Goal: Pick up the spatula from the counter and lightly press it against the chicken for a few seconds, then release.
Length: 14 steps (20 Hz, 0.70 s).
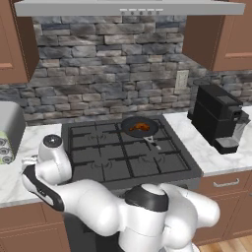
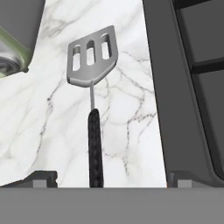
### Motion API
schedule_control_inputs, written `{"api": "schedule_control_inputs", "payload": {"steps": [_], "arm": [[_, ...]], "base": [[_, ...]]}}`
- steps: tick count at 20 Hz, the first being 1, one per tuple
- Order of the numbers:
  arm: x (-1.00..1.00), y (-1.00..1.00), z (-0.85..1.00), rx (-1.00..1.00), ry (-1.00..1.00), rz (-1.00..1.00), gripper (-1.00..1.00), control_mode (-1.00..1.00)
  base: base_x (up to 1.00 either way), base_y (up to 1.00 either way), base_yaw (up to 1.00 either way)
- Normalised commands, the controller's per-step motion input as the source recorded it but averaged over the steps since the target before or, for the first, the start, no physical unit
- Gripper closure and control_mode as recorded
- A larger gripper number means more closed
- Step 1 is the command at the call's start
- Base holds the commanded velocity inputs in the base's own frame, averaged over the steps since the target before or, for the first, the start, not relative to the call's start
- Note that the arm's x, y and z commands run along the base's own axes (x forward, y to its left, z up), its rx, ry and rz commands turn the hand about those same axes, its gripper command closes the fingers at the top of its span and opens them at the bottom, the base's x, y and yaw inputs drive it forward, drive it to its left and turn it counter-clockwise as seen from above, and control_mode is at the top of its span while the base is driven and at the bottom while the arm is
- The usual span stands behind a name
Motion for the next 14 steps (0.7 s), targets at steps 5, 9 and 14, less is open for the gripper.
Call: {"api": "schedule_control_inputs", "payload": {"steps": [5, 9, 14], "arm": [[0.07, 0.06, -0.1, 0.0, 0.01, 0.0, -1.0, -1.0], [0.1, 0.06, -0.1, 0.0, 0.02, 0.0, -1.0, -1.0], [0.11, 0.09, -0.1, 0.0, 0.02, 0.0, -1.0, -1.0]], "base": [[0.0, 0.0, 0.0], [0.0, 0.0, 0.0], [0.0, 0.0, 0.0]]}}
